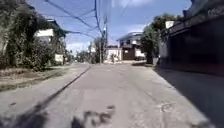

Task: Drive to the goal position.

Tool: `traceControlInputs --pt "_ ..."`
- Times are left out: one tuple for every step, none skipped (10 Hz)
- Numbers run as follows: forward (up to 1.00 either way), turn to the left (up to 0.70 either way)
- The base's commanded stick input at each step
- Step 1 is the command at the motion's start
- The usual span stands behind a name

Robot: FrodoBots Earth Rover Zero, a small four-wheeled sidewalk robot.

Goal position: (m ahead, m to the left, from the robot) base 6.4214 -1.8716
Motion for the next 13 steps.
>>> traceControlInputs --pt "1.00 -0.23" --pt "1.00 -0.23" --pt "1.00 -0.23" --pt "1.00 -0.23" --pt "1.00 -0.23" --pt "1.00 -0.23" --pt "1.00 -0.23" --pt "1.00 -0.23" --pt "1.00 -0.12" --pt "1.00 -0.01" --pt "1.00 0.04" --pt "1.00 0.08" --pt "1.00 0.13"
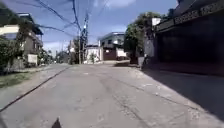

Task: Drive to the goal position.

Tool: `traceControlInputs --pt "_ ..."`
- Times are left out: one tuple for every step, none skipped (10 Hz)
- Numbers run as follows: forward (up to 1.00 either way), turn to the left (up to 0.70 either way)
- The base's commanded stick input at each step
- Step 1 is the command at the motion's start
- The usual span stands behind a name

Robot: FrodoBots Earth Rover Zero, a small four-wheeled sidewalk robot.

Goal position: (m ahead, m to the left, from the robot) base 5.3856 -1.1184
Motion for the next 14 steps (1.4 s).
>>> traceControlInputs --pt "1.00 0.09" --pt "1.00 -0.23" --pt "1.00 -0.23" --pt "1.00 -0.23" --pt "1.00 -0.23" --pt "1.00 -0.23" --pt "1.00 -0.23" --pt "1.00 -0.23" --pt "1.00 -0.23" --pt "1.00 -0.23" --pt "1.00 0.00" --pt "1.00 0.17" --pt "1.00 0.17" --pt "1.00 0.17"
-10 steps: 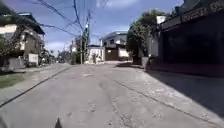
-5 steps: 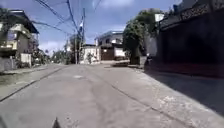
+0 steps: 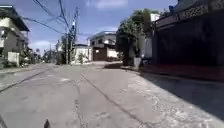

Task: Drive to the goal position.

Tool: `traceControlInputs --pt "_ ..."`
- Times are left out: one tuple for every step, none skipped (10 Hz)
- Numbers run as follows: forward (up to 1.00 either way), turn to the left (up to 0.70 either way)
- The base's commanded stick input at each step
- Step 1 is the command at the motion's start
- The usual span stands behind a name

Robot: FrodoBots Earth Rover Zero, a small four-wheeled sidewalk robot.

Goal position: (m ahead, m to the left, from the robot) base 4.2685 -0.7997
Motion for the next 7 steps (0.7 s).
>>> traceControlInputs --pt "1.00 0.17" --pt "1.00 0.17" --pt "1.00 0.17" --pt "1.00 0.17" --pt "1.00 0.17" --pt "1.00 0.17" --pt "1.00 0.17"
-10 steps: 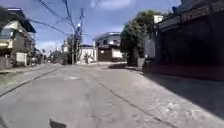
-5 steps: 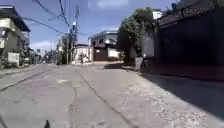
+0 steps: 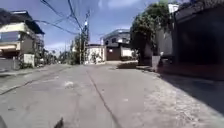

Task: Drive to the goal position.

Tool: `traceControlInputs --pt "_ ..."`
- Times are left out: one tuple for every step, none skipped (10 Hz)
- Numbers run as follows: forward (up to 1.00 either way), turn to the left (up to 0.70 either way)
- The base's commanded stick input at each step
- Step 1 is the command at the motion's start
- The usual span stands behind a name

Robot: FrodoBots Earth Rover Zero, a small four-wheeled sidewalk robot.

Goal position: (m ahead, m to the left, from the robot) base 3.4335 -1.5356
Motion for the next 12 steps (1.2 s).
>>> traceControlInputs --pt "1.00 0.17" --pt "1.00 0.03" --pt "1.00 -0.17" --pt "1.00 -0.23" --pt "1.00 -0.23" --pt "1.00 -0.23" --pt "1.00 -0.23" --pt "1.00 -0.23" --pt "1.00 -0.23" --pt "1.00 -0.23" --pt "1.00 -0.23" --pt "1.00 -0.23"
